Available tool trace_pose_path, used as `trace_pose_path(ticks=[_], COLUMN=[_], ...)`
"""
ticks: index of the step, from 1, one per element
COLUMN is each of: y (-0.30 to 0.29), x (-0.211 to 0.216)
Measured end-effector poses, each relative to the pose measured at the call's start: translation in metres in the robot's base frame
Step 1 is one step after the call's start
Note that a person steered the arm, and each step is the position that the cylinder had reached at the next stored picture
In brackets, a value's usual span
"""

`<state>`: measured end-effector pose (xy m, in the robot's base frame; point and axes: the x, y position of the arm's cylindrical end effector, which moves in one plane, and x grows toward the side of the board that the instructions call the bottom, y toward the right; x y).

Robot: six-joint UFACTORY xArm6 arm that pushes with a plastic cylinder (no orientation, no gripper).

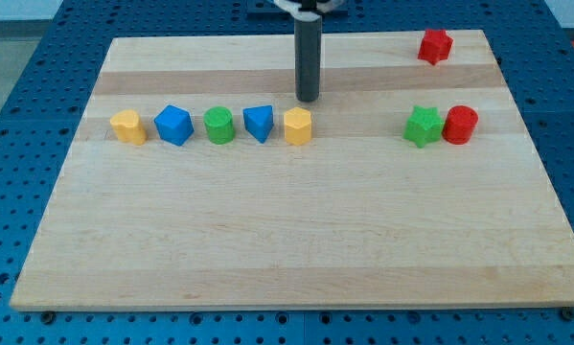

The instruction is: Point your arm at the red star

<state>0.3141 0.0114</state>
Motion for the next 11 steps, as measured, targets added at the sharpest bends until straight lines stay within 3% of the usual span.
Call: trace_pose_path(ticks=[3,7,11], y=[0.068,0.215,0.213], x=[-0.119,-0.123,-0.063])
